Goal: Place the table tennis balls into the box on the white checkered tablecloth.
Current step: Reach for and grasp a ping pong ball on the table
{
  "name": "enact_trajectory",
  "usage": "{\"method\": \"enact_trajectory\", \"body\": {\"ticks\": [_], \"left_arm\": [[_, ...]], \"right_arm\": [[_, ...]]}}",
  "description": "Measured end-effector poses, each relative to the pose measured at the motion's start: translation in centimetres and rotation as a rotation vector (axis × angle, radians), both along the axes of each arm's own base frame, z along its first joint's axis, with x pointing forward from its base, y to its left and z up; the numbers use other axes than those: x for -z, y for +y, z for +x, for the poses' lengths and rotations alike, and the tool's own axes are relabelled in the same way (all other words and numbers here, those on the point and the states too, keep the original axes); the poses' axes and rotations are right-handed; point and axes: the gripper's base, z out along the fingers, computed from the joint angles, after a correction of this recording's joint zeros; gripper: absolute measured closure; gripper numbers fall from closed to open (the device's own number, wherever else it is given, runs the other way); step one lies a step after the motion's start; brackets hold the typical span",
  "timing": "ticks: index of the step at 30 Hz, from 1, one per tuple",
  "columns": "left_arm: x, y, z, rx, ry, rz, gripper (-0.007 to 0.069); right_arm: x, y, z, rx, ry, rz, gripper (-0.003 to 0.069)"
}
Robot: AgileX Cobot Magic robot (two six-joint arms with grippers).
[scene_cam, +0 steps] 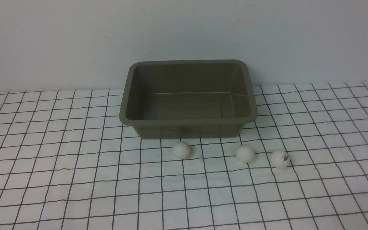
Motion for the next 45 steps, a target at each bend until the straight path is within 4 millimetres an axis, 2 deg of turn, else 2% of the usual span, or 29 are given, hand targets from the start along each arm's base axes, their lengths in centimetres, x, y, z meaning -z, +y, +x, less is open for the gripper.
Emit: {"method": "enact_trajectory", "body": {"ticks": [21,23,30,33,45], "left_arm": [[0.0,0.0,0.0,0.001,0.000,0.000,0.0629],[0.0,0.0,0.0,0.001,0.000,0.000,0.0629],[0.0,0.0,0.0,0.001,0.000,0.000,0.0629],[0.0,0.0,0.0,0.001,0.000,0.000,0.0629],[0.0,0.0,0.0,0.001,0.000,0.000,0.0629]], "right_arm": [[0.0,0.0,0.0,0.000,0.000,0.002,0.0676],[-0.1,0.1,0.0,-0.001,-0.009,0.037,0.0676],[-1.6,0.8,0.2,-0.044,-0.185,0.470,0.0676],[-2.1,0.8,0.1,-0.055,-0.230,0.517,0.0676],[-3.6,0.8,-0.1,-0.101,-0.392,0.521,0.0676]]}}
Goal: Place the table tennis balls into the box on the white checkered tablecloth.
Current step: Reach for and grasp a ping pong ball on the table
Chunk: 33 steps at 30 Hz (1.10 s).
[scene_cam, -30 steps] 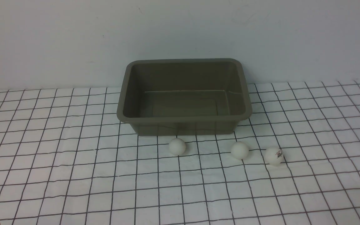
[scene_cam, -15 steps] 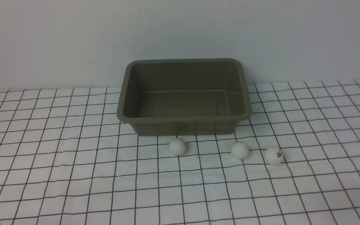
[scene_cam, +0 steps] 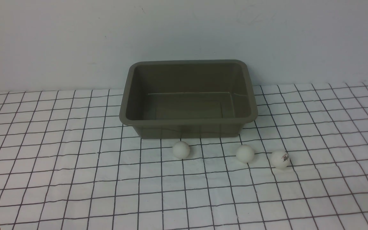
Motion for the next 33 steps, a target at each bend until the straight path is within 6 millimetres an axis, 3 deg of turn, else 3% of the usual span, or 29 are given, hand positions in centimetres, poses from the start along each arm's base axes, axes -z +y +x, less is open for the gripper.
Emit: {"method": "enact_trajectory", "body": {"ticks": [9,15,19,26,29,31,33], "left_arm": [[0.0,0.0,0.0,0.000,0.000,0.000,0.0629],[0.0,0.0,0.0,0.000,0.000,0.000,0.0629],[0.0,0.0,0.0,0.000,0.000,0.000,0.0629],[0.0,0.0,0.0,0.000,0.000,0.000,0.0629],[0.0,0.0,0.0,0.000,0.000,0.000,0.0629],[0.0,0.0,0.0,0.000,0.000,0.000,0.0629],[0.0,0.0,0.0,0.000,0.000,0.000,0.0629]], "right_arm": [[-1.3,0.0,-0.4,-0.003,-0.146,-0.002,0.0675],[-1.7,0.4,-0.6,-0.023,-0.200,-0.076,0.0636],[-1.6,1.3,-0.7,-0.084,-0.214,-0.190,0.0545],[-0.5,4.8,-1.8,-0.459,-0.210,-0.418,0.0205],[-0.3,5.6,-2.4,-0.578,-0.116,-0.519,0.0148],[-1.9,5.8,-3.0,-0.611,-0.086,-0.570,0.0138],[-5.0,5.8,-4.0,-0.615,-0.105,-0.541,0.0133]]}}
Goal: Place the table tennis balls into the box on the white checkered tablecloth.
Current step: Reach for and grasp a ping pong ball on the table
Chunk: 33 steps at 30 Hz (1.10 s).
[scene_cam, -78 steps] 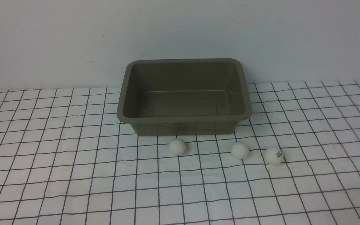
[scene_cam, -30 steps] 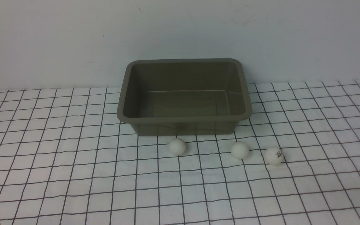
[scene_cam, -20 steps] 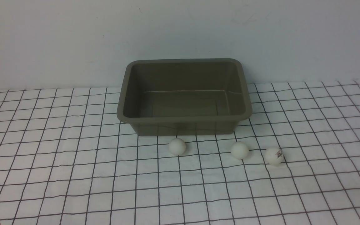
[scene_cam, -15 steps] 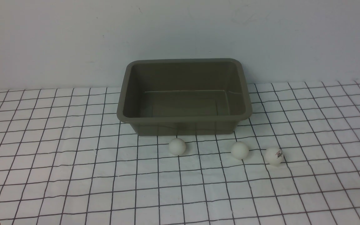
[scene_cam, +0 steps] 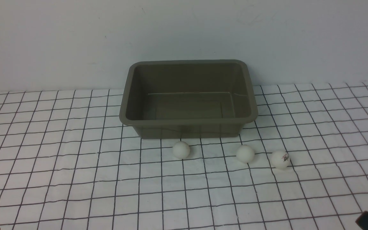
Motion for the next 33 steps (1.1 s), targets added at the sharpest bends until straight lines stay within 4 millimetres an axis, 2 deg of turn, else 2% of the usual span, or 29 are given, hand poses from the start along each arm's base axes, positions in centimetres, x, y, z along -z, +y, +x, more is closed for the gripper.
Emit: {"method": "enact_trajectory", "body": {"ticks": [3,7,13,18,22,25,28,30,33], "left_arm": [[0.0,0.0,0.0,0.000,0.000,0.000,0.0629],[0.0,0.0,0.0,0.000,0.000,0.000,0.0629],[0.0,0.0,0.0,0.000,0.000,0.000,0.0629],[0.0,0.0,0.0,0.000,0.000,0.000,0.0629],[0.0,0.0,0.0,0.000,0.000,0.000,0.0629],[0.0,0.0,0.0,0.000,0.000,0.000,0.0629],[0.0,0.0,0.0,0.000,0.000,0.000,0.0629],[0.0,0.0,0.0,0.000,0.000,0.000,0.0629],[0.0,0.0,0.0,0.000,0.000,0.000,0.0629]], "right_arm": [[-4.7,0.1,-0.6,-0.031,0.011,0.065,0.0134],[-9.9,0.8,1.0,-0.121,0.095,0.075,0.0134],[-13.9,2.1,7.6,-0.304,0.297,0.006,0.0137],[-16.8,2.3,12.5,-0.308,0.321,0.007,0.0165],[-20.7,2.2,15.2,-0.258,0.196,-0.008,0.0191],[-24.5,1.8,16.1,-0.173,0.028,-0.017,0.0197],[-28.8,0.8,16.5,-0.017,-0.170,0.002,0.0198],[-30.7,-0.1,16.7,0.105,-0.260,0.042,0.0198],[-32.2,-1.6,17.1,0.294,-0.333,0.118,0.0201]]}}
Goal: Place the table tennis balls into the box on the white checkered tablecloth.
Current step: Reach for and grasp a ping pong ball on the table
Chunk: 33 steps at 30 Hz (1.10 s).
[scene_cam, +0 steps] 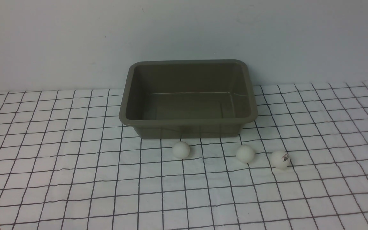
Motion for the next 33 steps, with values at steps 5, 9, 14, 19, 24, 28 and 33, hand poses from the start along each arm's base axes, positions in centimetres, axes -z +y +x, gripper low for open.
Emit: {"method": "enact_trajectory", "body": {"ticks": [5,9,14,19,24,28,33], "left_arm": [[0.0,0.0,0.0,0.000,0.000,0.000,0.0629],[0.0,0.0,0.0,0.000,0.000,0.000,0.0629],[0.0,0.0,0.0,0.000,0.000,0.000,0.0629],[0.0,0.0,0.0,0.000,0.000,0.000,0.0629],[0.0,0.0,0.0,0.000,0.000,0.000,0.0629],[0.0,0.0,0.0,0.000,0.000,0.000,0.0629],[0.0,0.0,0.0,0.000,0.000,0.000,0.0629]], "right_arm": [[-0.7,-2.3,0.8,0.325,-0.114,-0.039,0.0216],[-0.9,-4.2,1.0,0.681,-0.197,-0.237,0.0218],[0.0,-6.6,1.1,0.981,-0.094,-0.263,0.0218],[2.4,-8.7,1.1,1.118,0.230,-0.149,0.0218],[7.6,-8.5,2.5,1.020,0.784,-0.142,0.0221],[11.6,-6.1,5.0,0.724,1.064,-0.287,0.0227],[18.7,-2.2,10.2,0.253,1.314,-0.426,0.0230]]}}
